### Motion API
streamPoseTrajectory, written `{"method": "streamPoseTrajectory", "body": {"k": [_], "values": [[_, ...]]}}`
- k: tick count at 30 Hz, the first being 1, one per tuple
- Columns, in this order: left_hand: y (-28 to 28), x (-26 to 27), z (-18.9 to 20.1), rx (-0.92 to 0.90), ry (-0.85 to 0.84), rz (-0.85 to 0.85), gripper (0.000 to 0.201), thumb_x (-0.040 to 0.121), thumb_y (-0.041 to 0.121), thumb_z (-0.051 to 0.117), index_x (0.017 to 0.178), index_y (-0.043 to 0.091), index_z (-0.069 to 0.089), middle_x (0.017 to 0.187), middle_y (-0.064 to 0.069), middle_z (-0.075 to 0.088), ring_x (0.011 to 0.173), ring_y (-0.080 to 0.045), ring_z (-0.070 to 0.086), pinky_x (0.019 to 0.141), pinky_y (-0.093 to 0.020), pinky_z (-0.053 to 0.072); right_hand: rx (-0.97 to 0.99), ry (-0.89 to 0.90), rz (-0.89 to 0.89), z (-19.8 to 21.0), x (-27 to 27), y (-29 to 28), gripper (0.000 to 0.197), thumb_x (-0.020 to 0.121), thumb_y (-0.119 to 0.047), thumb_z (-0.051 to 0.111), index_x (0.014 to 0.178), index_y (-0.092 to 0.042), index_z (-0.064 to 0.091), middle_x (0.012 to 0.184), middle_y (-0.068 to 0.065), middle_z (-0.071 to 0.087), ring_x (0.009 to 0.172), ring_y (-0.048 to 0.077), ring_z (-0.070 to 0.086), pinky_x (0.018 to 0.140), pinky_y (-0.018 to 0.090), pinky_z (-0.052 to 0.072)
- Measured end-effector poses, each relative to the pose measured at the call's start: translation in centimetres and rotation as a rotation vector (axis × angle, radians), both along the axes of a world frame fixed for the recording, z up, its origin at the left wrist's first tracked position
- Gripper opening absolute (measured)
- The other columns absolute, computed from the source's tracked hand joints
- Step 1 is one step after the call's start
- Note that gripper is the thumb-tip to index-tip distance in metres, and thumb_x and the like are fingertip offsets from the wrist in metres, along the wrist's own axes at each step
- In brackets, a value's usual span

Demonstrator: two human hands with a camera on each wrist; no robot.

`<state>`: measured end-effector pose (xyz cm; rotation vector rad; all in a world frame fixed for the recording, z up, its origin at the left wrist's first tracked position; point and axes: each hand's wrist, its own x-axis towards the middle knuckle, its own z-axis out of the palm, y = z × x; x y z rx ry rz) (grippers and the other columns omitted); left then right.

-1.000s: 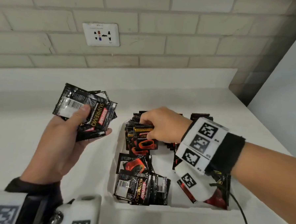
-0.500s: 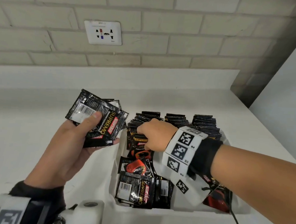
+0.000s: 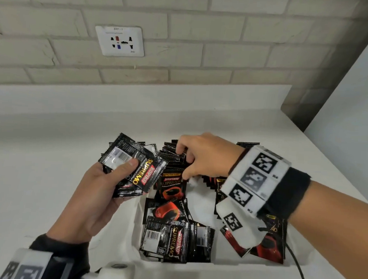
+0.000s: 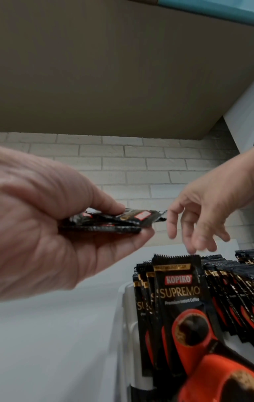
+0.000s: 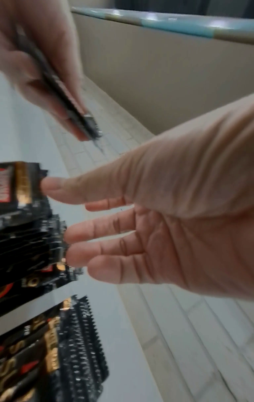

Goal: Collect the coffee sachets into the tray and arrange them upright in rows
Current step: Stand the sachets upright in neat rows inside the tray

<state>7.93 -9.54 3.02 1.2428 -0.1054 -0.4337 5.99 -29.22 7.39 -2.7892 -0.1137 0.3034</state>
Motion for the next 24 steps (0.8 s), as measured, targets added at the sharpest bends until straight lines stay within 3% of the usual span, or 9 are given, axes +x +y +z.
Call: {"method": "streamPoseTrajectory", "body": {"k": [2,5,7,10,13,16,18,20,24], "values": [[-0.4,-0.2,-0.1,-0.017,0.009,0.011,0.028,0.061,0.017,0.070,0.086,0.005,0.068,0.076,-0.010,0.073,0.061,-0.016,0.070,0.052,-0.026,0.057,0.101,-0.074,-0.087,0.6,-0.9,-0.9,0.035,0.080,-0.034,0.069,0.109,-0.024,0.053,0.094,-0.007,0.061,0.078,0.009,0.056,0.066,0.020,0.043],[-1.6,-1.0,0.0,-0.037,-0.001,0.018,0.064,0.038,0.025,0.091,0.093,0.004,0.067,0.083,-0.013,0.074,0.066,-0.019,0.071,0.051,-0.025,0.055,0.388,-0.152,-0.221,1.3,-2.9,-1.6,0.025,0.080,-0.039,0.066,0.097,-0.023,0.057,0.086,-0.005,0.066,0.068,0.007,0.060,0.063,0.020,0.048],[-2.8,-1.6,0.0,-0.022,0.002,0.006,0.054,0.050,0.015,0.083,0.098,0.001,0.065,0.084,-0.014,0.074,0.066,-0.020,0.071,0.051,-0.026,0.056,0.560,-0.104,-0.259,1.1,-4.7,-1.3,0.025,0.077,-0.041,0.067,0.094,-0.027,0.056,0.084,-0.003,0.067,0.067,0.010,0.065,0.061,0.025,0.055],[-4.9,-3.2,0.2,0.012,0.005,-0.086,0.049,0.058,0.004,0.070,0.106,-0.003,0.061,0.087,-0.017,0.073,0.067,-0.024,0.070,0.052,-0.030,0.056,0.712,-0.090,-0.305,-0.4,-6.8,-0.8,0.026,0.074,-0.035,0.070,0.091,-0.034,0.050,0.083,0.000,0.067,0.056,0.002,0.062,0.052,0.017,0.051],[-6.4,-4.5,0.3,-0.009,0.021,-0.135,0.043,0.062,0.005,0.069,0.104,0.000,0.062,0.085,-0.016,0.073,0.068,-0.022,0.070,0.050,-0.028,0.054,0.895,-0.145,-0.433,-2.1,-7.9,-1.1,0.025,0.077,-0.018,0.071,0.097,-0.022,0.056,0.079,0.011,0.067,0.061,0.011,0.065,0.052,0.022,0.054],[-6.9,-5.1,0.3,-0.043,0.072,-0.175,0.025,0.071,0.008,0.063,0.096,0.011,0.066,0.082,-0.008,0.074,0.066,-0.017,0.070,0.051,-0.025,0.056,1.054,-0.134,-0.525,-2.9,-8.9,-1.9,0.018,0.081,-0.008,0.065,0.096,-0.016,0.060,0.076,0.002,0.072,0.063,0.008,0.067,0.049,0.020,0.053],[-6.9,-5.2,0.3,-0.072,0.137,-0.186,0.018,0.083,0.003,0.055,0.091,0.014,0.066,0.077,-0.006,0.074,0.062,-0.014,0.069,0.053,-0.026,0.058,1.114,-0.127,-0.546,-3.5,-9.5,-2.2,0.017,0.082,-0.007,0.063,0.096,-0.016,0.061,0.078,-0.001,0.073,0.065,0.010,0.068,0.049,0.020,0.053],[-6.9,-5.3,0.3,-0.068,0.158,-0.208,0.023,0.089,-0.002,0.047,0.091,0.013,0.065,0.076,-0.005,0.074,0.061,-0.015,0.069,0.054,-0.027,0.057,1.142,-0.126,-0.560,-3.7,-10.0,-2.3,0.016,0.083,-0.007,0.061,0.097,-0.015,0.061,0.081,0.000,0.073,0.065,0.015,0.069,0.049,0.021,0.053],[-6.7,-5.3,0.3,0.002,0.105,-0.212,0.020,0.085,-0.004,0.052,0.097,0.009,0.061,0.087,-0.012,0.074,0.068,-0.027,0.071,0.054,-0.032,0.059,1.170,-0.192,-0.635,-3.6,-10.8,-3.2,0.018,0.083,-0.008,0.060,0.100,-0.012,0.060,0.084,0.002,0.073,0.067,0.017,0.069,0.049,0.021,0.052]]}}
